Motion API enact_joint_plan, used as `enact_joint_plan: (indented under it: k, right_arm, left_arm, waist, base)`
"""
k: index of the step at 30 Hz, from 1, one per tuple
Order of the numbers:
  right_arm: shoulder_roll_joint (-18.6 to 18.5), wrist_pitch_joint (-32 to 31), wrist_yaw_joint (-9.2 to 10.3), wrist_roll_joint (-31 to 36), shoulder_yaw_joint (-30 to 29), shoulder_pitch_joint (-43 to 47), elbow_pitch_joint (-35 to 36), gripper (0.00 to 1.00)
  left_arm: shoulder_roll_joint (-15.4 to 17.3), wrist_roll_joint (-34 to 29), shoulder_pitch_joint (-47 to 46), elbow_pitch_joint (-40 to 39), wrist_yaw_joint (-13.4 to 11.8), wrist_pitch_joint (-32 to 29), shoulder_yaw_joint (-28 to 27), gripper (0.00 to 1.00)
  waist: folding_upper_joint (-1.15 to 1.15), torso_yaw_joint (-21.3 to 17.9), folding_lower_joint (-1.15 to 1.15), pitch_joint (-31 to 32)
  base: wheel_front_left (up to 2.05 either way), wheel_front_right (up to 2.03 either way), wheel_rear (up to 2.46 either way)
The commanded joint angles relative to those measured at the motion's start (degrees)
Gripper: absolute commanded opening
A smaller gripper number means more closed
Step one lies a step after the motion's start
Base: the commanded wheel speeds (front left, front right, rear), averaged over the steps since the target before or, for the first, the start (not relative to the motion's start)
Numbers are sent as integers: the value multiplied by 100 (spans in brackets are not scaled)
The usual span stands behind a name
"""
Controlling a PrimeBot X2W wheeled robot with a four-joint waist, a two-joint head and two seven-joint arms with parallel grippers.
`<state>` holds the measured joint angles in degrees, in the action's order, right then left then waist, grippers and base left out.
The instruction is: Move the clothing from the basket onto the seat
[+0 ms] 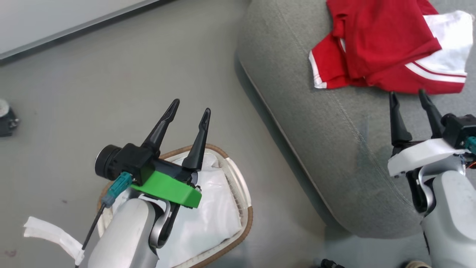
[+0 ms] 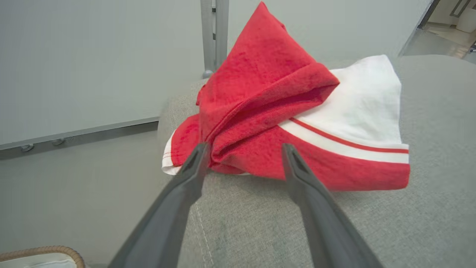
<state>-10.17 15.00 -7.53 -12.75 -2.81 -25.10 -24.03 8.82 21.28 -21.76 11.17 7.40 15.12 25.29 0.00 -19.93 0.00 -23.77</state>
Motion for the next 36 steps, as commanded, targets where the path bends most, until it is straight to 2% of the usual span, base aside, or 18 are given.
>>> enact_joint_plan:
  k: [1,2,11,16,22,36]
  right_arm:
    - [16,26,8,-73,15,152,103,100]
    - [105,26,8,-111,32,263,245,100]
    - [371,26,8,19,282,540,661,100]
    - [442,26,8,129,401,697,777,100]
    - [516,26,8,188,419,934,883,100]
    - [581,26,8,242,404,1608,846,100]
  left_arm:
    - [-61,-84,140,21,17,4,-139,100]
    - [-148,-228,289,65,17,3,-361,100]
    - [-471,-963,844,114,-25,4,-1598,100]
    - [-567,-1197,1145,164,-30,4,-2030,100]
    - [-589,-1101,1442,265,-57,4,-2272,100]
    - [-589,-735,2050,434,-74,4,-2403,100]
  waist:
    - [0,369,0,250]
    - [0,534,0,332]
    - [0,1170,0,639]
    - [0,1411,0,823]
    - [0,1580,0,1067]
    - [0,1698,0,1714]
  base:
    - [0,0,0]
    - [0,0,0]
    - [0,0,0]
    - [0,0,0]
    - [0,0,0]
    - [0,0,0]
